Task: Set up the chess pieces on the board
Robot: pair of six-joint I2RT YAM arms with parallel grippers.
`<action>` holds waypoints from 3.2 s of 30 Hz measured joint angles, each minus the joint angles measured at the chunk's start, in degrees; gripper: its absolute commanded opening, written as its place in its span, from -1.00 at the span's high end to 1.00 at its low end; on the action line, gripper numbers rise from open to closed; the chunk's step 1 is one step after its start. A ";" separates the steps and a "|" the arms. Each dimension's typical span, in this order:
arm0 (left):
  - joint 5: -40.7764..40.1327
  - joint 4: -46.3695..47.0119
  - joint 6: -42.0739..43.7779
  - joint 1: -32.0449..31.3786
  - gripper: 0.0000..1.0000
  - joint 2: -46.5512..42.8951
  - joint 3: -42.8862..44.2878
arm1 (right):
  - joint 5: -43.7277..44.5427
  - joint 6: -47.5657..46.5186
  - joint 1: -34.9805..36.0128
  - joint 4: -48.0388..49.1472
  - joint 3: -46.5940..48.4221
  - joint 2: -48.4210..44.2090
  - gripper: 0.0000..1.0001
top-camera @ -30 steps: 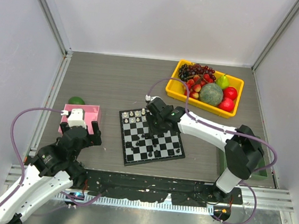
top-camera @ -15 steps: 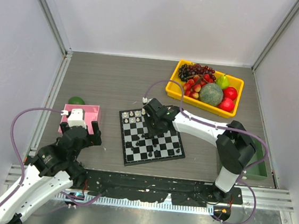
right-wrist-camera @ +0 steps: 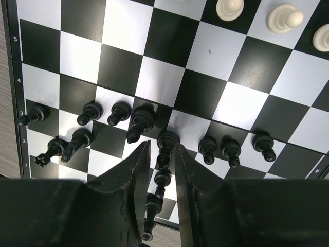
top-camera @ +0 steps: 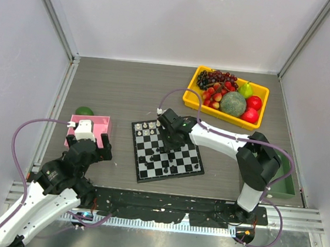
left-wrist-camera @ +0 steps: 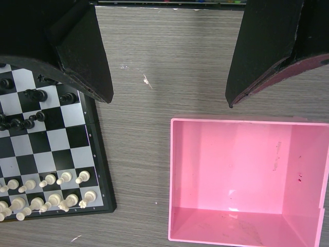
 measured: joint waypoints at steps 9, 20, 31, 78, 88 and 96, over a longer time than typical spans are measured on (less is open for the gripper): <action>0.00 0.00 0.00 0.00 -0.98 0.00 0.00 | 0.02 -0.04 0.00 -0.72 0.00 0.00 0.46; 0.00 0.00 0.00 0.00 -0.98 0.00 0.00 | 0.04 -0.28 0.00 -1.53 0.00 -0.72 0.71; 0.00 0.00 0.00 0.00 -0.98 -0.37 0.00 | 1.55 1.40 0.00 -1.40 -5.25 -19.04 0.71; 0.02 0.00 0.00 0.00 -0.98 -0.37 0.00 | 0.72 7.17 3.13 1.75 -23.19 -21.59 0.65; 0.02 0.00 0.02 0.00 -0.98 -0.37 0.00 | 0.72 7.21 3.17 2.12 -23.15 -21.33 0.28; 0.00 0.00 0.02 0.00 -0.98 -0.39 0.00 | 0.70 7.32 3.28 0.72 -21.27 -22.45 0.18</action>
